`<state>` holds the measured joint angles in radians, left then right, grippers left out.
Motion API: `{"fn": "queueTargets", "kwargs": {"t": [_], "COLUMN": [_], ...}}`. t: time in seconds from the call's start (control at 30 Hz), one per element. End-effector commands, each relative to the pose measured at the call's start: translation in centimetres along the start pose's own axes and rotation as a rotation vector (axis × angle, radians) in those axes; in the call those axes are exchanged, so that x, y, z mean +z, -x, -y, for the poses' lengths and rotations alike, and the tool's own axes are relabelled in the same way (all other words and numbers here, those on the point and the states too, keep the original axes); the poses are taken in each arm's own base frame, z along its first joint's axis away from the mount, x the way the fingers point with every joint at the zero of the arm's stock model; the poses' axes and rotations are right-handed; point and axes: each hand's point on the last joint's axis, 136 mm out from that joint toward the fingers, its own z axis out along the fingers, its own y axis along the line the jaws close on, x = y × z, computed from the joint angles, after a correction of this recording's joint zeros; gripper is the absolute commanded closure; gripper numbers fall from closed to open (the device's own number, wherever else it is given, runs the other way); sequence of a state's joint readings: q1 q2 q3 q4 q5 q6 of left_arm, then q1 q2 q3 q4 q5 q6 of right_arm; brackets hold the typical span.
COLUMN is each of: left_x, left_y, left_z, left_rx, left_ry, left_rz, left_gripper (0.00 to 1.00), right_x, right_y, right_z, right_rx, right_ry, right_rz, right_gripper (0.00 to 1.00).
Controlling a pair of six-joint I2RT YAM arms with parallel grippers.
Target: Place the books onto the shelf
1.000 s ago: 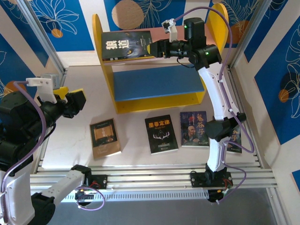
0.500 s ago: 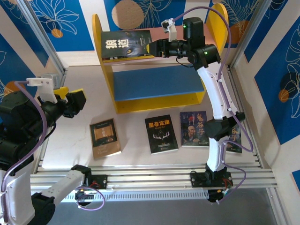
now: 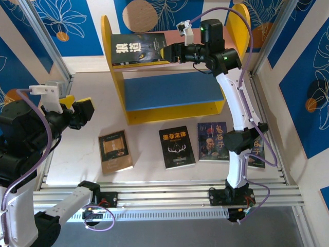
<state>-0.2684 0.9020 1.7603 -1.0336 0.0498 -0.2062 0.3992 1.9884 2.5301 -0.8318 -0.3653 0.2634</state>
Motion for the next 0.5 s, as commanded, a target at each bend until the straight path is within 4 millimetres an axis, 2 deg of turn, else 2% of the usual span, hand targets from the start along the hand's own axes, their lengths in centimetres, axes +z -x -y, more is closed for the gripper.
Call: {"fn": "queueTargets", "kwargs": {"t": [0.0,0.47], "left_x": [-0.3,-0.27], "left_y": [0.08,-0.12], "left_z": [-0.44,-0.6], "left_rx": [0.012,0.018], "left_ry": [0.023,0.031], "left_rz": [0.012,0.007], "left_gripper": [0.32,0.32], "right_x": [2.05,2.11], "right_y": [-0.84,-0.86], "right_z": [-3.08,-2.91], "right_rx": [-0.027,-0.025], "right_ry": [0.127,0.128], "right_rz": [-0.029,-0.03], "right_gripper": [0.48,0.46]}}
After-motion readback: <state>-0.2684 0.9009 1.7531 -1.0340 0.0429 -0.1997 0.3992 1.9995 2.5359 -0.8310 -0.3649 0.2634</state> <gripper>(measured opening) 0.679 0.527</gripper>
